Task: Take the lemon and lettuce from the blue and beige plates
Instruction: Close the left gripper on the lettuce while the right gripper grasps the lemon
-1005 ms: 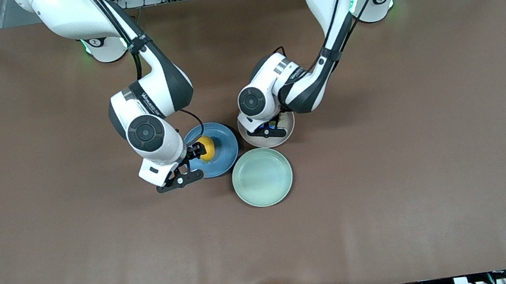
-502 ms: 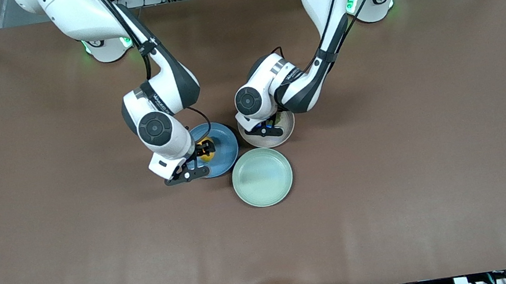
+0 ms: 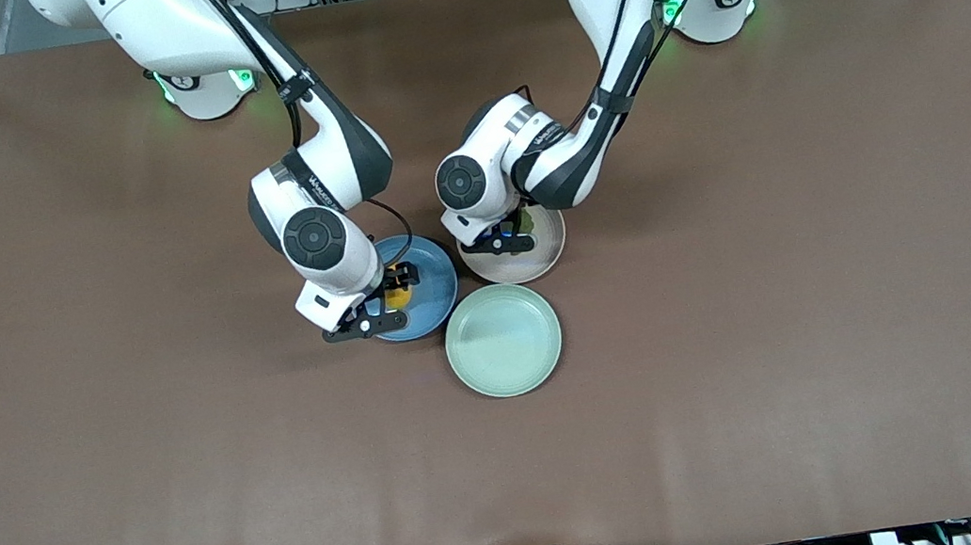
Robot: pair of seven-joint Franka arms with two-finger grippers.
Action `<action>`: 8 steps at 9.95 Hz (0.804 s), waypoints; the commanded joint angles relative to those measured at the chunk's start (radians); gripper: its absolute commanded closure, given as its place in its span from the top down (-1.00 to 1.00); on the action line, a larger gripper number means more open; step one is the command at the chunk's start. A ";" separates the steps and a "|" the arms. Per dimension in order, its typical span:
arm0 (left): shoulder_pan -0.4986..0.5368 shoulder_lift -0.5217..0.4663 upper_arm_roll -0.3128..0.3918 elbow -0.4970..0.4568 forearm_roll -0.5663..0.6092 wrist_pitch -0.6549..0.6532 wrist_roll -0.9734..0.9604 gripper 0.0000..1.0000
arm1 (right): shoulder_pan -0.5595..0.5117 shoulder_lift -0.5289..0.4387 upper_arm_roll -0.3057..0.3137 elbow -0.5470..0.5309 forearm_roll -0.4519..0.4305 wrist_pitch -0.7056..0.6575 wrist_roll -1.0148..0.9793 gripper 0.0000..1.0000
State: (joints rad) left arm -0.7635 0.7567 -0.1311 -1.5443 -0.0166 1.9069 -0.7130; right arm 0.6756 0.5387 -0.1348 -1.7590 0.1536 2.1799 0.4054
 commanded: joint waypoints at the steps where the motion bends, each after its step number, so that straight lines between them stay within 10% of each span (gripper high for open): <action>1: -0.013 -0.010 0.014 0.020 -0.008 0.001 -0.067 -1.00 | 0.027 -0.019 -0.006 -0.068 0.026 0.072 0.039 1.00; 8: 0.004 -0.106 0.079 0.018 -0.006 -0.003 -0.071 -1.00 | 0.061 -0.022 -0.006 -0.186 0.040 0.219 0.055 1.00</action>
State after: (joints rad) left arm -0.7588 0.6809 -0.0837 -1.5105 -0.0166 1.9097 -0.7683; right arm 0.7181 0.5387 -0.1346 -1.9054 0.1731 2.3674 0.4386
